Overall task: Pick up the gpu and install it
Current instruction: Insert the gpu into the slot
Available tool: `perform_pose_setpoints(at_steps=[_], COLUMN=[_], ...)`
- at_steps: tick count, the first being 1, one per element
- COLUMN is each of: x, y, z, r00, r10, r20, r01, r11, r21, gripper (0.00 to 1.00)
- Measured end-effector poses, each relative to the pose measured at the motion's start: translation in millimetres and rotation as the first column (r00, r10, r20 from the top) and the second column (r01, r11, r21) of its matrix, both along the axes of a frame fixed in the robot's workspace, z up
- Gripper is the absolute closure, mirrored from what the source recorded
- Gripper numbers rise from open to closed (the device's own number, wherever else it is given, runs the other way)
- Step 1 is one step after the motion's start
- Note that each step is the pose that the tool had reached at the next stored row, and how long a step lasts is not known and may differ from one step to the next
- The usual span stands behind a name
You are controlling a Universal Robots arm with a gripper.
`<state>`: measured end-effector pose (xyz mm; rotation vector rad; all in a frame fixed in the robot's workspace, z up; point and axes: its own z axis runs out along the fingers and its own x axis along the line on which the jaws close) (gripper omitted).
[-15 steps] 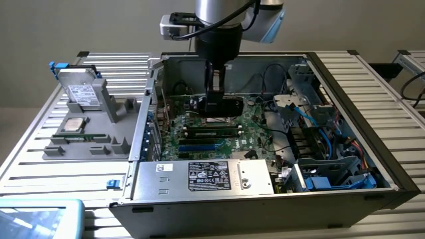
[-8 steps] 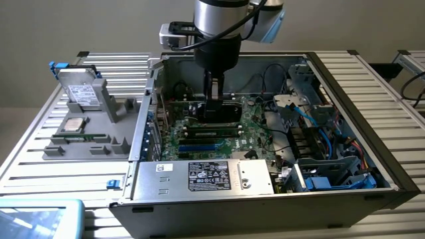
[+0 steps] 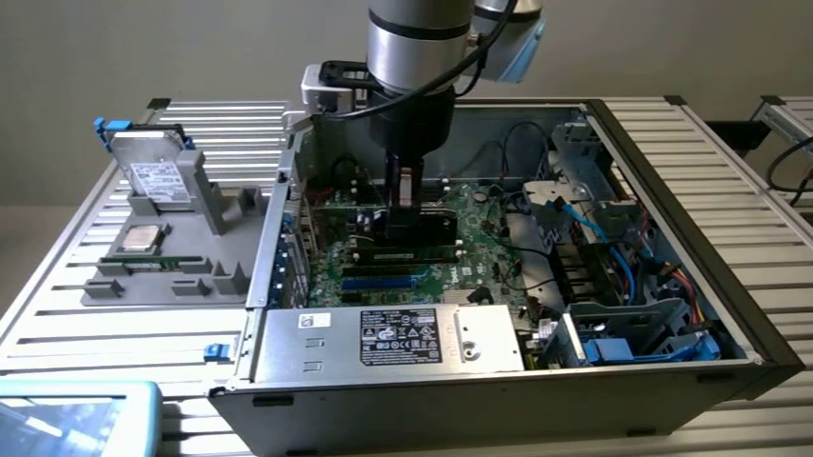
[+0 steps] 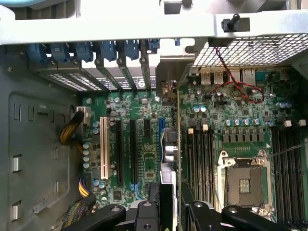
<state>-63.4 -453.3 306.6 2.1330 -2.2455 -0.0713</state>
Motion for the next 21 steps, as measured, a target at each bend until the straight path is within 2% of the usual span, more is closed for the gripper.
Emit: perform_pose_setpoints(at_steps=[6, 8, 18, 21], x=[-1.7, -1.6, -2.0, -2.5], y=[-3.2, -3.4, -3.3, -0.6], z=[-10.9, -14.3, -15.8, -16.9], r00=[1.0, 1.0, 1.0, 1.0], r10=[0.0, 0.0, 0.0, 0.0], r20=[-0.0024, -0.0049, -0.0051, -0.0053], r01=[0.0, 0.0, 0.0, 0.0], r11=[1.0, 1.0, 1.0, 1.0], r21=[0.0, 0.0001, 0.0002, -0.003], gripper=[0.72, 0.72, 0.72, 0.72])
